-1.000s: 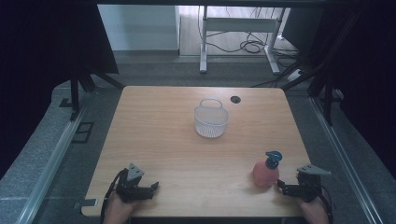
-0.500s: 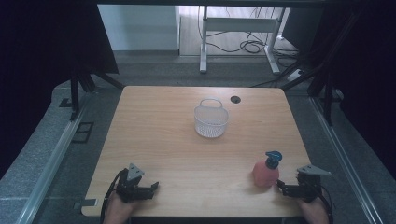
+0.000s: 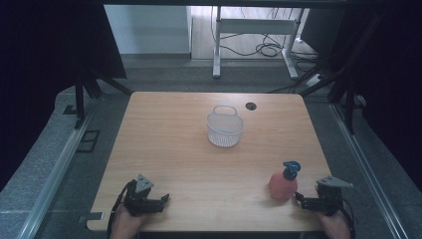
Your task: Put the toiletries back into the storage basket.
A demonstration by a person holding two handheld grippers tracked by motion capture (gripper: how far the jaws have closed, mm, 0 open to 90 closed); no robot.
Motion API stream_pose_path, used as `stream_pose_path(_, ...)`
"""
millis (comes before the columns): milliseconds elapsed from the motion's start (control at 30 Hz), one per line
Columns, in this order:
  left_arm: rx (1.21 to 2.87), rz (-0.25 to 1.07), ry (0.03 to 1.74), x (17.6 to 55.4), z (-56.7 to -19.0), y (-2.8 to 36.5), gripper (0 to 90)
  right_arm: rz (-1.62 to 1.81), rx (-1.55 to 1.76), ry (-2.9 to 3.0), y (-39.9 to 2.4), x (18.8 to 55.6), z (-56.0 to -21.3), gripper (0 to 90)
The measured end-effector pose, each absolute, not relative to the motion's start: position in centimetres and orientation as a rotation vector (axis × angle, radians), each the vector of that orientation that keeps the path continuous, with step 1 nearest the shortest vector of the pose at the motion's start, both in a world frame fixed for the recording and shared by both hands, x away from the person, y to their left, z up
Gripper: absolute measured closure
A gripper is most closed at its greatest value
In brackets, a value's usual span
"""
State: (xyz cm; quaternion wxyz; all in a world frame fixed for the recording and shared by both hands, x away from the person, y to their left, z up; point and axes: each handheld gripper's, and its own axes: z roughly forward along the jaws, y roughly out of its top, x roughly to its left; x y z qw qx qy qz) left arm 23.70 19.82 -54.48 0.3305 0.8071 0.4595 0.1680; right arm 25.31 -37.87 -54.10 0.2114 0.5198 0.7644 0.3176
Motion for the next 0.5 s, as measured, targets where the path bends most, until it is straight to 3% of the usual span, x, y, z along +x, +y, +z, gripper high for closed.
stream_pose_path(500, 2.109, 0.441, 1.205, 23.7, -54.5, 19.8, 10.3, 0.912, 1.445, 2.118, -38.3, 24.0, -53.3, 2.9)
